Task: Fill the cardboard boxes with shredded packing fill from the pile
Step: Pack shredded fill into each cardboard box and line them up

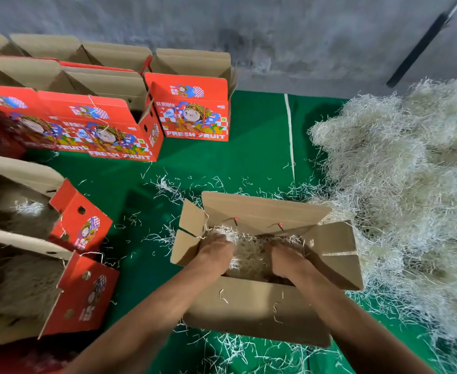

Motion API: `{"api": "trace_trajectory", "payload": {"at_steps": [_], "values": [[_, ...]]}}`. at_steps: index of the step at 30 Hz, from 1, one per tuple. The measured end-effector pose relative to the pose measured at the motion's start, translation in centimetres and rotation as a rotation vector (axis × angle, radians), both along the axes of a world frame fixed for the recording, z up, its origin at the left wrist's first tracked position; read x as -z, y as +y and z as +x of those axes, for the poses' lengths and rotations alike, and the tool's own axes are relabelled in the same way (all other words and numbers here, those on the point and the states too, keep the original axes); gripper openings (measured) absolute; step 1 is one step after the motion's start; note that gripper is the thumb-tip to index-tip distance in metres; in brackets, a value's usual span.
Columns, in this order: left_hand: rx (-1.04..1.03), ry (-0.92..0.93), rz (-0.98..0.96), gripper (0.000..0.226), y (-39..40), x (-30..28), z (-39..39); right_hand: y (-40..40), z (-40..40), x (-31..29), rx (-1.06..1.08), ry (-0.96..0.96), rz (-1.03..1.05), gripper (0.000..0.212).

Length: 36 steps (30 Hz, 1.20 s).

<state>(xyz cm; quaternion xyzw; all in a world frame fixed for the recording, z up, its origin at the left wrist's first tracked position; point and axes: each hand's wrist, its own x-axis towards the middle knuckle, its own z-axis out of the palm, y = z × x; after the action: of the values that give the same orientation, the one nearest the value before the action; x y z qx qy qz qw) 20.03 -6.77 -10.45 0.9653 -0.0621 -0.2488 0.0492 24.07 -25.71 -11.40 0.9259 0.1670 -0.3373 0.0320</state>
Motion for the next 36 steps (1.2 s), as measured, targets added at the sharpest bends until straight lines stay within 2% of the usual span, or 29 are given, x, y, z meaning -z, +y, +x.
{"api": "trace_trajectory", "payload": {"at_steps": [2,4,6,8,11,13,14,15,19,22,24,26,29,31,33,36], "values": [[-0.008,-0.076,-0.12,0.035,0.6,-0.8,0.3,0.2,0.2,-1.0,0.019,-0.101,0.042,0.041],[-0.073,-0.04,-0.308,0.026,0.8,-2.1,1.0,0.7,0.5,-1.6,0.053,-0.131,0.163,0.035],[-0.081,0.092,-0.341,0.012,0.5,-2.6,1.5,1.6,0.2,-1.3,0.079,0.009,0.295,0.041],[-0.028,0.276,-0.229,0.009,0.0,-2.7,1.6,2.8,-0.6,-0.5,0.097,0.226,0.297,0.043],[0.075,0.401,-0.057,0.01,-0.2,-2.1,1.1,3.9,-0.5,1.0,-0.049,0.286,0.167,0.039],[0.13,0.346,0.036,0.011,-0.2,-2.0,1.0,2.8,-0.6,1.5,-0.235,0.221,0.061,0.03],[0.144,0.305,0.076,0.015,-0.1,-1.9,1.0,1.4,-0.5,1.8,-0.409,0.107,-0.002,0.028],[0.134,0.27,0.106,0.022,-0.2,-1.8,1.1,-0.1,-0.5,2.2,-0.472,-0.013,-0.029,0.027],[0.217,0.225,0.266,0.034,-0.6,-0.6,1.6,-2.5,0.1,2.1,-0.38,-0.138,-0.028,0.016],[0.244,0.222,0.289,0.035,-0.7,-0.4,1.8,-1.3,0.8,0.3,-0.251,-0.169,-0.133,0.019],[0.242,0.196,0.219,0.029,-0.5,-1.0,1.8,-1.3,0.5,0.3,-0.202,-0.209,-0.204,0.029],[0.209,0.136,0.014,0.02,-0.5,-1.5,1.6,-1.2,0.3,0.6,-0.171,-0.262,-0.2,0.037],[-0.043,0.138,-0.411,0.019,-1.3,-2.3,1.0,-0.6,0.3,0.6,-0.109,-0.244,-0.122,0.031],[-0.211,0.21,-0.592,0.023,-1.8,-2.4,1.1,-0.8,0.5,0.8,-0.032,-0.189,-0.017,0.031],[-0.217,0.271,-0.602,0.029,-1.7,-2.3,1.3,-1.3,0.3,0.8,-0.055,-0.171,0.068,0.035],[-0.064,0.261,-0.448,0.032,-0.3,-1.9,1.5,-2.1,-0.1,0.2,-0.152,-0.131,0.044,0.042]]}}
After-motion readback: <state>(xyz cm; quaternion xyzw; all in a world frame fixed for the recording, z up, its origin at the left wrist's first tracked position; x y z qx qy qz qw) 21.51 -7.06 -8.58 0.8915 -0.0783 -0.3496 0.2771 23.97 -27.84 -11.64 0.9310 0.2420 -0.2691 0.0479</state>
